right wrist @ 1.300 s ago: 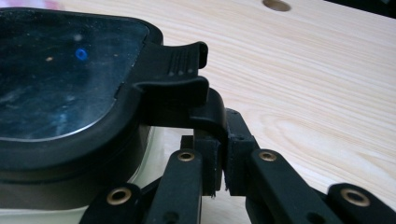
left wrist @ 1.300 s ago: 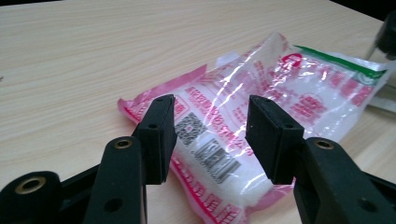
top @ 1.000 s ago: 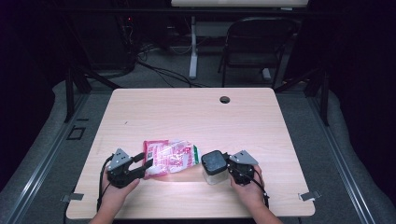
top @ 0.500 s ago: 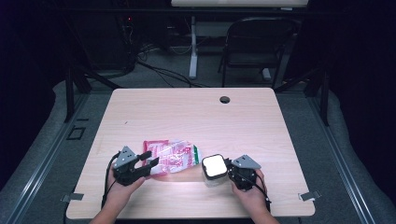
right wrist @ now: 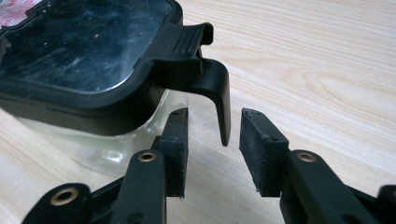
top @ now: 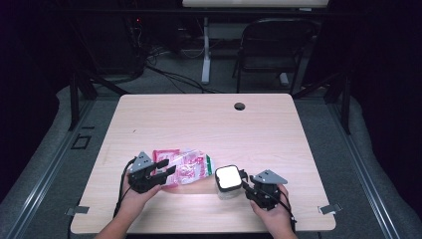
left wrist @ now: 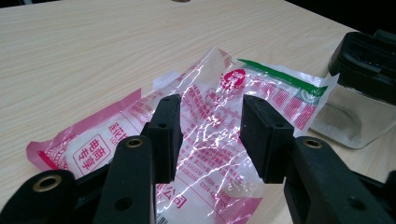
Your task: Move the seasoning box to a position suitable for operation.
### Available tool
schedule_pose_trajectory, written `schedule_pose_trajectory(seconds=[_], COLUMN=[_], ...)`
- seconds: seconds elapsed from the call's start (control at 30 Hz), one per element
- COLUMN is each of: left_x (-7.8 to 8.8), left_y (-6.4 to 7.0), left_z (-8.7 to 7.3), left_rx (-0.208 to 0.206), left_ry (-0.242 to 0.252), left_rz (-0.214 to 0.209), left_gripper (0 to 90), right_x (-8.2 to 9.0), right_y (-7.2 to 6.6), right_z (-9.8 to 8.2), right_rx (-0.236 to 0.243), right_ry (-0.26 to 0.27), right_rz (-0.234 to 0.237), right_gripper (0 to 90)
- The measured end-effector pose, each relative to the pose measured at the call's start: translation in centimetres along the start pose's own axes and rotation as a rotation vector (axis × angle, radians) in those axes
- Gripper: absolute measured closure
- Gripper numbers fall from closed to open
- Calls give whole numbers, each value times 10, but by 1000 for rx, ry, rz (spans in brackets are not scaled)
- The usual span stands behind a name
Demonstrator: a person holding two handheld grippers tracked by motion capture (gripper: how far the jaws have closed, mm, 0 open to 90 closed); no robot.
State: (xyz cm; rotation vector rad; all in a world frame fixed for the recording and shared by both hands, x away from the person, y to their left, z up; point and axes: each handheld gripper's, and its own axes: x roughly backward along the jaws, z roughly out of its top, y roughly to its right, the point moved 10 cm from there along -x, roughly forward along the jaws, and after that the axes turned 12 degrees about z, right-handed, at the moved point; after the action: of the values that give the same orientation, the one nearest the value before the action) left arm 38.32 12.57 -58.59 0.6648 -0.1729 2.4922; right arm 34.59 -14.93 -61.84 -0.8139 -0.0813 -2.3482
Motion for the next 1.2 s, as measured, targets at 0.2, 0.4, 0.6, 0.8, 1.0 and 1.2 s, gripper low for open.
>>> schedule_pose_trajectory(seconds=[0.2, 0.4, 0.6, 0.8, 1.0, 1.2], left_x=[-2, -4, -7, -13, -25, -38], left_y=[3, 8, 17, 34, 53, 68], left_z=[0, 3, 10, 24, 38, 47], left_rx=[6, 3, 8, -5, -13, -22], left_ry=[-30, -40, -41, -43, -51, -69], left_rz=[-14, -19, -23, -49, -64, -74], left_gripper=[601, 605, 619, 641, 618, 616], right_x=[9, 19, 24, 32, 32, 17], right_y=[0, 0, -3, -6, -3, 0], right_z=[1, 4, 11, 23, 43, 54], right_rx=[-24, -38, -29, -27, -6, -33], right_ry=[13, 46, 64, 83, 105, 62], right_rz=[7, 5, -2, 12, 14, 27], right_gripper=[613, 583, 553, 515, 496, 468])
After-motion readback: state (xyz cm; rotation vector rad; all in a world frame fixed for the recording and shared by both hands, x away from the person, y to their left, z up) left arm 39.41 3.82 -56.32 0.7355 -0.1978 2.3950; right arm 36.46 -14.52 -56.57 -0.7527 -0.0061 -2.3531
